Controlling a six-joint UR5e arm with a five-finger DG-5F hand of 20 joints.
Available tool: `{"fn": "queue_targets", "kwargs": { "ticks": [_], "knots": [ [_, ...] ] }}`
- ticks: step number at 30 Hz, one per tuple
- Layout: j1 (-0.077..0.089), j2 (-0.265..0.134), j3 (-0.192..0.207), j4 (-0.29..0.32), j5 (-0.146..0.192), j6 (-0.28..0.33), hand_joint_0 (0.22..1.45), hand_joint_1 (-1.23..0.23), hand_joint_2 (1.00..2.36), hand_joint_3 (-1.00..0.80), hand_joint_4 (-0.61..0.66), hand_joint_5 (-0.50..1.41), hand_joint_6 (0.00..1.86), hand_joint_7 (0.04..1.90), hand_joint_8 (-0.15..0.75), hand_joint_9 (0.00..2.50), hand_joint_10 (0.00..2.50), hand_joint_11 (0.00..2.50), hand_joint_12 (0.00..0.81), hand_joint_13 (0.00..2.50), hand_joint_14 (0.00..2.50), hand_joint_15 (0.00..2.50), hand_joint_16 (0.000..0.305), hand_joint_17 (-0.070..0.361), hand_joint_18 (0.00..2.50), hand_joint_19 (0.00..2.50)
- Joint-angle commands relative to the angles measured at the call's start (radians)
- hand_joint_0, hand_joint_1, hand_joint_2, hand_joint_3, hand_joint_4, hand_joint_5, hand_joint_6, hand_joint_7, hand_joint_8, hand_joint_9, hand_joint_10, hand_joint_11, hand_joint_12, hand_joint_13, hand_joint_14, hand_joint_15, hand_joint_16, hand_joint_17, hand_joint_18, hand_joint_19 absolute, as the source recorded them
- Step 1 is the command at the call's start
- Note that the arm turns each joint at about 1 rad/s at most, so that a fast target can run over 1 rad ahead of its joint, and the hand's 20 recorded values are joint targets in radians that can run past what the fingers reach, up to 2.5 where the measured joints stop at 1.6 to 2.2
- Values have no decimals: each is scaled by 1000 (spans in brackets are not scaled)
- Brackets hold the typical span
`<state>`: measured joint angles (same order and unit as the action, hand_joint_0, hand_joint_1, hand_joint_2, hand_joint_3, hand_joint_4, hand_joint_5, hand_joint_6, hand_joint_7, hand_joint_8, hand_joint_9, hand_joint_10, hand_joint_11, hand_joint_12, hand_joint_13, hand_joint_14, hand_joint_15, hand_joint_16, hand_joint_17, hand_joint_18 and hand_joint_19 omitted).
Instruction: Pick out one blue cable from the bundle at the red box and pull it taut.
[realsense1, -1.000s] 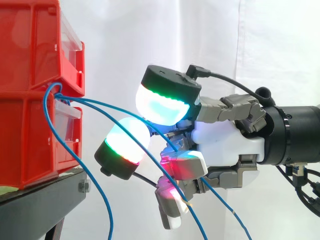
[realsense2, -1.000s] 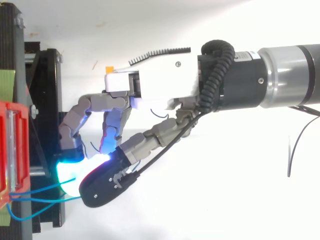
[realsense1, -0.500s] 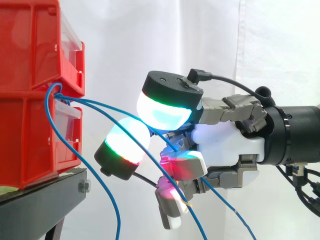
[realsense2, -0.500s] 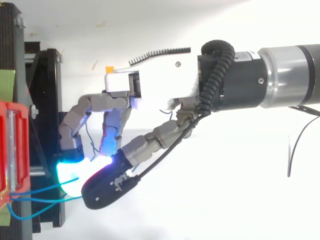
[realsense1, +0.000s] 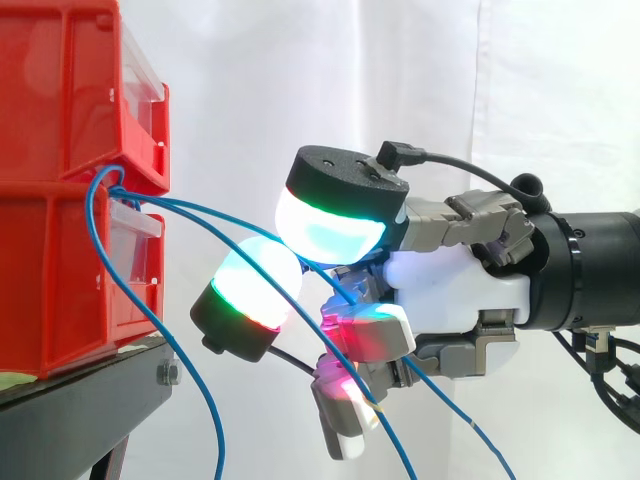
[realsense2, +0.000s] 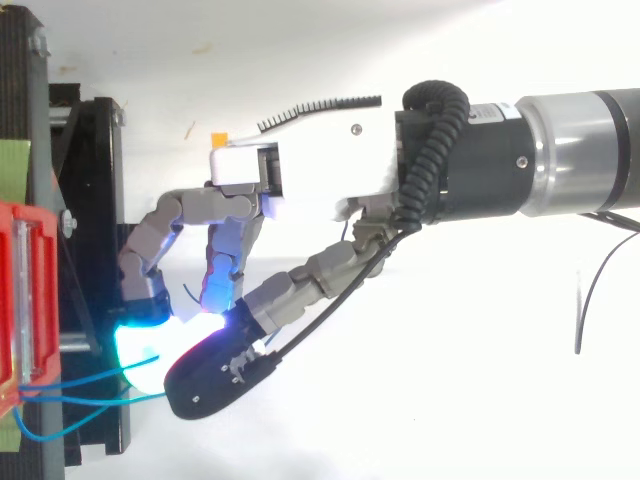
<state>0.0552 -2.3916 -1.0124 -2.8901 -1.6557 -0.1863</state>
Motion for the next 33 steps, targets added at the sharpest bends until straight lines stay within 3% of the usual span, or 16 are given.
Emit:
{"fn": "queue_targets", "kwargs": {
  "ticks": [1,5,7,12,16,20,28,33],
  "knots": [
    [0,11,0,-5,-9,-7,740,-733,1017,-238,-73,-181,966,825,303,1235,23,917,392,1013,22,633,51,114,750,727],
    [-3,32,-2,-55,-10,-28,741,-737,1017,-242,-67,-176,961,842,321,1240,23,874,357,933,20,498,43,96,700,649],
    [-6,42,-2,-104,-10,-38,741,-739,1017,-240,-67,-175,960,836,319,1237,25,860,356,911,19,490,39,88,673,619],
    [-8,75,-21,-159,-9,-56,741,-741,1017,-241,-63,-174,958,842,318,1236,23,848,353,904,18,478,37,83,653,587],
    [-3,118,-83,-159,10,-56,743,-745,1016,-240,-73,-172,956,846,330,1197,21,798,290,837,15,348,28,63,596,487],
    [-2,157,-147,-127,66,-53,750,-745,1015,-259,-76,-173,956,829,321,1207,22,818,267,826,13,325,23,52,566,444],
    [-2,157,-150,-109,82,-32,763,-735,1014,-300,-89,-179,955,814,292,1276,22,1011,314,1034,21,613,27,60,689,589],
    [-3,157,-153,-101,91,-22,764,-735,1014,-295,-94,-180,954,828,297,1283,21,1038,332,1043,23,650,29,66,690,604]
  ]
}}
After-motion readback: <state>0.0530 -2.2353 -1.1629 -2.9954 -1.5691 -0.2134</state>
